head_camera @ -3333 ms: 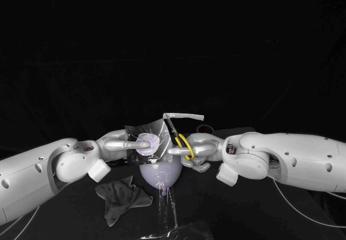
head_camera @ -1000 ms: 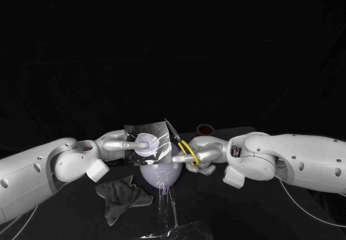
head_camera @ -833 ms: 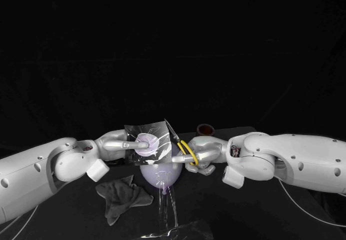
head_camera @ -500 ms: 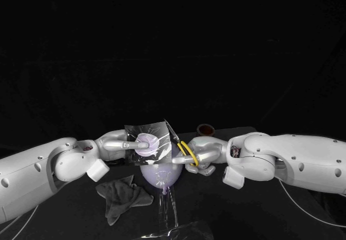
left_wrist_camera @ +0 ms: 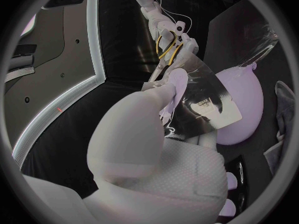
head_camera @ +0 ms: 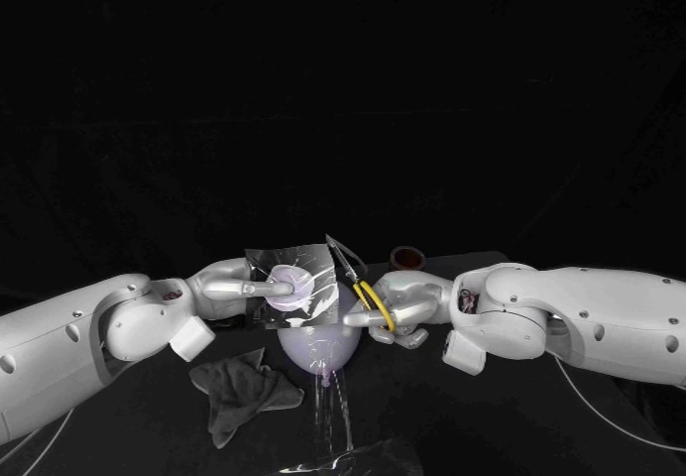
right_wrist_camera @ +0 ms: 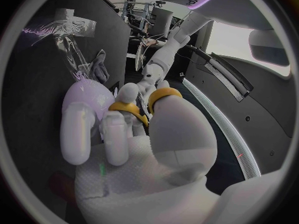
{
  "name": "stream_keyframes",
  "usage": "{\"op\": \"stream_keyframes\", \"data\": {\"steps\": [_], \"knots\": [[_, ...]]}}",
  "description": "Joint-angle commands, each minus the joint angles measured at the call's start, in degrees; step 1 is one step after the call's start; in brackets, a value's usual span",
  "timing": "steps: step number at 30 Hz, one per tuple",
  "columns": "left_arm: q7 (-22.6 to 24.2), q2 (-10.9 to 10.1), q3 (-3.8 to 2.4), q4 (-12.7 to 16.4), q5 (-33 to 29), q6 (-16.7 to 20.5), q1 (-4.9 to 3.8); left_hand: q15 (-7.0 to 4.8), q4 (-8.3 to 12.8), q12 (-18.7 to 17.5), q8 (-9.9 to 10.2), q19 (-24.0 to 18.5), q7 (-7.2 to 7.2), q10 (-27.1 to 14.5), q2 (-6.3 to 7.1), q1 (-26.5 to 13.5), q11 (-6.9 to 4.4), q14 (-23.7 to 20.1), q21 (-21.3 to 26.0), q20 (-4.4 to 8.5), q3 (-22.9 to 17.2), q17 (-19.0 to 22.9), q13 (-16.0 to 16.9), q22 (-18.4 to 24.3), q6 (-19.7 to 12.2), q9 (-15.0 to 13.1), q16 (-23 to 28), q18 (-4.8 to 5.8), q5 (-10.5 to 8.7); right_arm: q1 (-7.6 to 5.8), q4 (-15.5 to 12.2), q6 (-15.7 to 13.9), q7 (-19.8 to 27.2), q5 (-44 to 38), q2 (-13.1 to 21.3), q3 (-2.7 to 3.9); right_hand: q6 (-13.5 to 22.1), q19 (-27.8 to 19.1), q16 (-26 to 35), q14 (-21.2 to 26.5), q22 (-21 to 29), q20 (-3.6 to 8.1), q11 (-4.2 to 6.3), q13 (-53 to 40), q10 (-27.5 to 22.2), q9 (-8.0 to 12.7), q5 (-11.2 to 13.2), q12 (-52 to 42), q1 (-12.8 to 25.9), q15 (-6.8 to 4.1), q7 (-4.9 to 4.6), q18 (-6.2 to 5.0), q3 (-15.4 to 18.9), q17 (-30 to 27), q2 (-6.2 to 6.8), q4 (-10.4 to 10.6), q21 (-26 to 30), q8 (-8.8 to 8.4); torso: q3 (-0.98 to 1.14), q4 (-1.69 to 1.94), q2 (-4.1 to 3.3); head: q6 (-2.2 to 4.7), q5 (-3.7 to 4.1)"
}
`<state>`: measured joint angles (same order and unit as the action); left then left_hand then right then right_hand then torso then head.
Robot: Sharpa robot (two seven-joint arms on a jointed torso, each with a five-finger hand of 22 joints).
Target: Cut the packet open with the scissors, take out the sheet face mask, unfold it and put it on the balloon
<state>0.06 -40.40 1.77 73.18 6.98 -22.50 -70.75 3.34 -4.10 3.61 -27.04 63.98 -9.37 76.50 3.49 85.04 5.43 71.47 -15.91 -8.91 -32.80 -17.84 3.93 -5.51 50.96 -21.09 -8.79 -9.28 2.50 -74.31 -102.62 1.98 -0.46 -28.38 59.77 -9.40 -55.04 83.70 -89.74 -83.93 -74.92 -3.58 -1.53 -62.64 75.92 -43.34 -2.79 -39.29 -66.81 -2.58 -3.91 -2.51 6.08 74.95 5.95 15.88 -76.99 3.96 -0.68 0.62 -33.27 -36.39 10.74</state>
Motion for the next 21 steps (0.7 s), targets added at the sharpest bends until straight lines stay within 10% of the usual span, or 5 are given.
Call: {"op": "stream_keyframes", "data": {"steps": [1, 6, 9, 21], "knots": [[0.27, 0.05, -0.06, 0.08, -0.2, -1.1, -0.06, -0.38, 0.29, 0.3, -0.23, 0.27, -0.05, 0.28, -0.46, -0.12, -0.09, 0.2, -0.22, 0.27, -0.01, -0.09, 0.0, 0.06, 0.3, -6.96, 0.17, -1.13, 0.3, -0.02, -0.02, 0.15, 0.62, -0.69, -0.03, 0.04, 22.41, -1.05, -0.26, -6.07, -9.81, 0.18, 0.99, -27.36, 14.08, 0.2, -0.05, -50.71, -1.58, -0.35, -2.63, -0.79, 1.85, 15.05, -0.4, 0.66, 1.93, 1.25, -0.04, 0.03, -0.01, -0.04, -0.04], [0.24, 0.06, -0.06, 0.08, -0.2, -1.09, -0.06, -0.38, 0.29, 0.3, -0.23, 0.27, -0.05, 0.28, -0.46, -0.12, -0.09, 0.2, -0.22, 0.27, -0.01, -0.09, 0.0, 0.06, 0.3, -6.96, 0.17, -1.13, 0.3, -0.02, 0.12, 0.57, 0.28, -0.75, -0.19, 0.03, 23.3, -3.39, 0.67, -5.53, -7.72, 0.6, 1.5, -14.98, 8.59, 0.64, 0.02, -26.88, -2.32, -0.79, -2.28, -1.82, 4.65, 13.16, -0.99, 0.81, 7.2, 3.27, -0.07, 0.07, -0.02, -0.08, -0.14], [0.22, 0.06, -0.06, 0.07, -0.2, -1.09, -0.06, -0.38, 0.29, 0.3, -0.23, 0.27, -0.05, 0.28, -0.46, -0.12, -0.09, 0.2, -0.22, 0.27, -0.01, -0.09, 0.0, 0.06, 0.3, -6.96, 0.17, -1.13, 0.3, -0.02, 0.15, 1.12, 0.0, -0.98, -0.25, 0.03, 24.02, -4.86, 4.84, -3.55, -6.02, -0.14, 1.87, 8.18, -0.15, 1.06, 0.1, 11.56, -2.67, -1.36, -2.64, -1.97, 5.33, 6.03, -1.49, 0.73, 11.05, 4.39, -0.07, 0.05, 0.01, -0.14, -0.19], [0.18, 0.07, -0.06, 0.02, -0.2, -1.1, -0.06, -0.38, 0.29, 0.3, -0.23, 0.27, -0.05, 0.28, -0.46, -0.12, -0.09, 0.2, -0.22, 0.27, -0.01, -0.09, 0.0, 0.06, 0.3, -6.96, 0.17, -1.13, 0.3, -0.02, 0.02, 1.76, -0.36, -1.37, -0.3, 0.03, 21.82, -3.22, 7.97, -3.3, -6.19, -0.1, 0.0, 27.3, 3.43, 3.5, -0.02, 30.38, -4.23, 0.11, -3.45, -2.04, 7.82, 1.67, -3.16, 0.67, 9.73, 8.41, -0.02, -0.03, -0.01, -0.17, -0.22]]}}
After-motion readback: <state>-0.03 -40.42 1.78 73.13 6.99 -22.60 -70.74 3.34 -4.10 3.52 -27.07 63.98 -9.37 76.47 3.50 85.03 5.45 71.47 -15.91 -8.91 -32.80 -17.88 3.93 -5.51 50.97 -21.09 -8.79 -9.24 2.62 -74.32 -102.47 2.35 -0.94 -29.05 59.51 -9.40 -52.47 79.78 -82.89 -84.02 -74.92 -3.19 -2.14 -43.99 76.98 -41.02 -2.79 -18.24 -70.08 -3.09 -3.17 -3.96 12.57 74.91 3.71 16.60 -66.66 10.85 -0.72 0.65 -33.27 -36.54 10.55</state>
